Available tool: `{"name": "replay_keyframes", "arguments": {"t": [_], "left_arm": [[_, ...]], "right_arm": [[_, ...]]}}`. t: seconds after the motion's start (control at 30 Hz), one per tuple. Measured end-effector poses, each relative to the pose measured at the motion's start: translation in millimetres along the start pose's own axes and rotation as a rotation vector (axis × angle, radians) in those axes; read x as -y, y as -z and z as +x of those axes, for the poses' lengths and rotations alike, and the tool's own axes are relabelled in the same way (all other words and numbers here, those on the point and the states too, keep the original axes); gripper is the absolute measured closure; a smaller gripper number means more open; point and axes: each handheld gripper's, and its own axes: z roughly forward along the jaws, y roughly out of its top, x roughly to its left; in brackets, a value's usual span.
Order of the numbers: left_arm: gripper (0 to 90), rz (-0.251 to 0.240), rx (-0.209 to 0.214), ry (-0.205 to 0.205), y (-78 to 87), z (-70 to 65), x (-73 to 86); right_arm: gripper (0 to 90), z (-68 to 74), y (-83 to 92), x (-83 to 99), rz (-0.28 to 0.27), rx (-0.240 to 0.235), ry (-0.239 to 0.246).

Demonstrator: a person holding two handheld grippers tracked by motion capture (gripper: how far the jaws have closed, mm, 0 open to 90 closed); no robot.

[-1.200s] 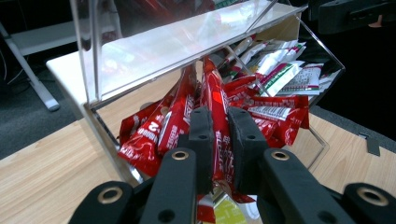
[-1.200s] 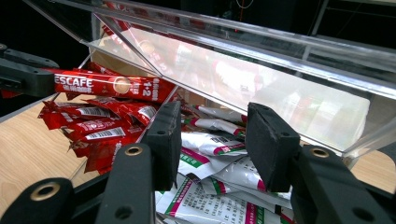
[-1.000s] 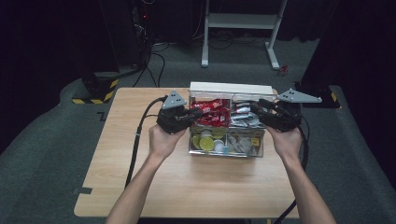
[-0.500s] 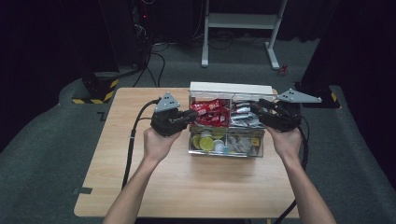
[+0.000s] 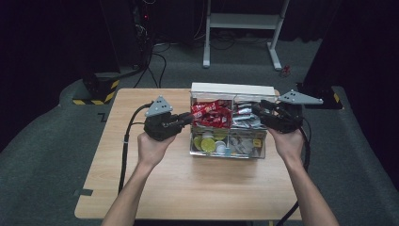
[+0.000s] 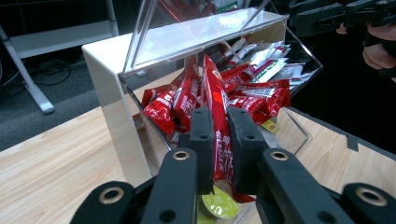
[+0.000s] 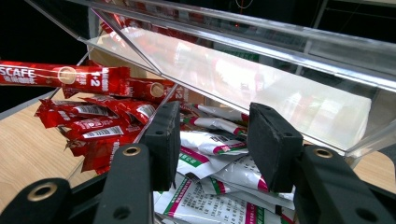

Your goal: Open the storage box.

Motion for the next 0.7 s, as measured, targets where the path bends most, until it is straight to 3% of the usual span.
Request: {"name": "replay_keyframes", "arguments": {"t": [0.7], "left_arm": [[81.3,-0.027,-0.002,0.001,24.9,5.4,11.9]], "right_arm": [[54.1,-0.1,0.0,0.3,-0.003,-0.002,-0.002]]}}
